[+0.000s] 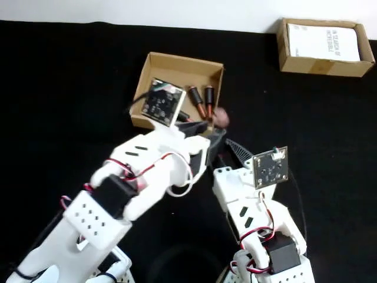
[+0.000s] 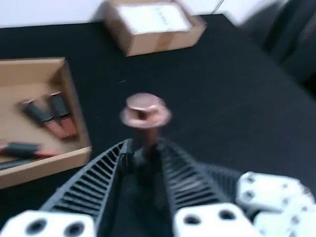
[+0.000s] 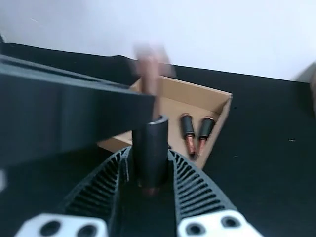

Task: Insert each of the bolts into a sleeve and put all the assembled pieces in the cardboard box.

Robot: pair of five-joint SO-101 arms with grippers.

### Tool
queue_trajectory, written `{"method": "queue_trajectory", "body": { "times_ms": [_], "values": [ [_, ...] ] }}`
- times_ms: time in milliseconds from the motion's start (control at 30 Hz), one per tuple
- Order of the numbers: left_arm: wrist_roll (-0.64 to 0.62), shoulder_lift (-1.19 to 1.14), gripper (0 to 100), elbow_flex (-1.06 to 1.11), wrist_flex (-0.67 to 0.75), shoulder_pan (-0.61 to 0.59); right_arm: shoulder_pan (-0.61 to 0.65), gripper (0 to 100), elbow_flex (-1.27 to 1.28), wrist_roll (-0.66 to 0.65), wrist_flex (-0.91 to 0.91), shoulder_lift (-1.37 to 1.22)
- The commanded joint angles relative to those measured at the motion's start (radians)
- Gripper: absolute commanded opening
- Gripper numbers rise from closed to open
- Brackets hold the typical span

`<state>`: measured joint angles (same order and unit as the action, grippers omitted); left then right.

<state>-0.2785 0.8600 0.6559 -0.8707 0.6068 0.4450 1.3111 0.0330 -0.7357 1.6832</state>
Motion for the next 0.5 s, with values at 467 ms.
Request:
{"method": "queue_trajectory", "body": {
  "times_ms": [467],
  "values": [
    [0.199, 0.222, 2, -0.423, -0.466, -0.458, -0.104, 0.8, -0.292, -0.014, 0.074, -0.239]
  ]
}}
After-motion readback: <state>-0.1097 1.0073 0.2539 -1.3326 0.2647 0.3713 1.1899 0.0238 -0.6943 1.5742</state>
